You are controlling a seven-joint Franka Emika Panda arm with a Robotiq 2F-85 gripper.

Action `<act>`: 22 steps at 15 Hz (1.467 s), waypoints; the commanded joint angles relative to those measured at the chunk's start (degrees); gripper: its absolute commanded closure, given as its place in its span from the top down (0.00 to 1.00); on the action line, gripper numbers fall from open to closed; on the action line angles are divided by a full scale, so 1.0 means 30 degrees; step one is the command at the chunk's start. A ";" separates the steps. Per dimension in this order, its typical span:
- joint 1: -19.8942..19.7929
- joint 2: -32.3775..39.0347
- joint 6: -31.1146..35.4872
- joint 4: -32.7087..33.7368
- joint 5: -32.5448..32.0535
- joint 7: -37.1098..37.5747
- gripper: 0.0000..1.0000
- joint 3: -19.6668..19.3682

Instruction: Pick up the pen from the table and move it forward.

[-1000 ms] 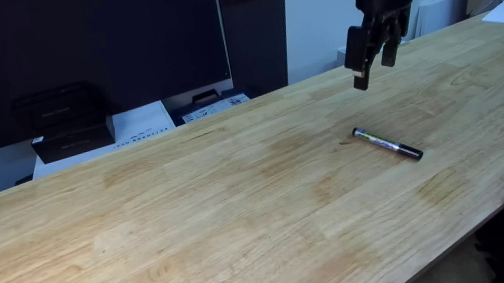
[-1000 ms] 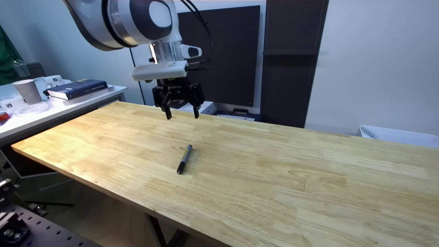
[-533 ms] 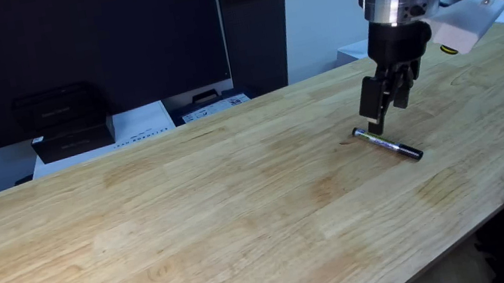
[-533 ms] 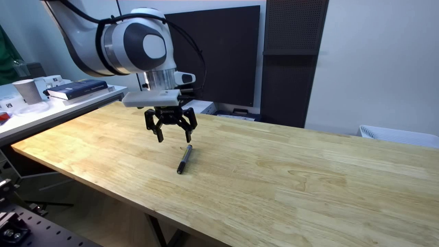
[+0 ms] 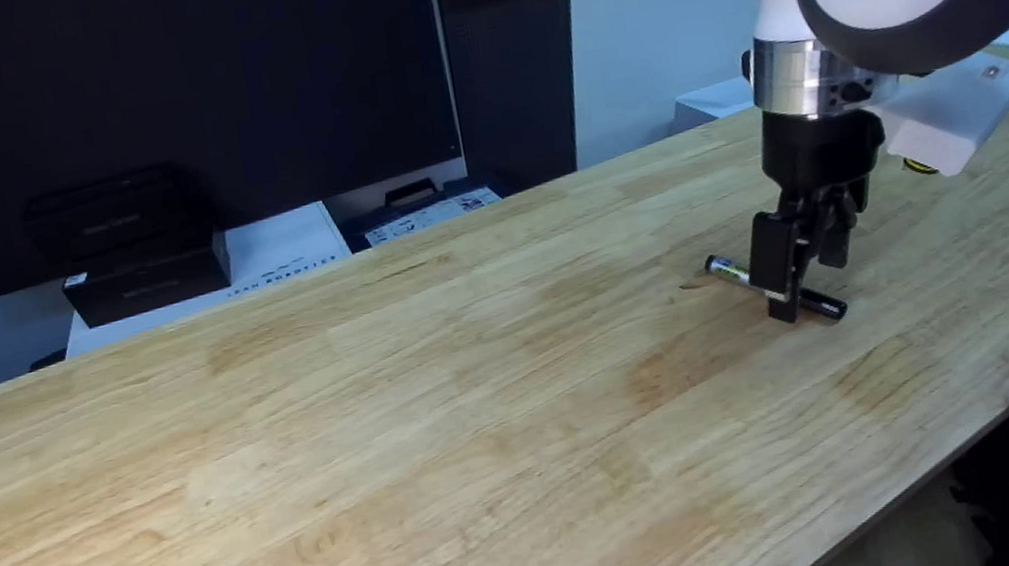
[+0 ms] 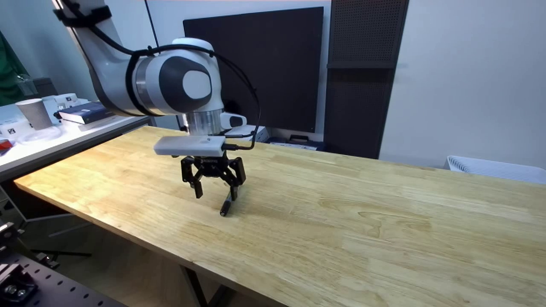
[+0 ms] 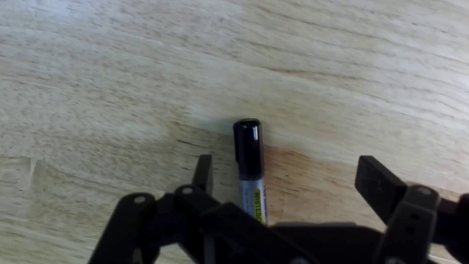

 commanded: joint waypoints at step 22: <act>-0.0947 0.0075 -0.3765 0.5018 0.0673 -0.0786 0.05 0.0503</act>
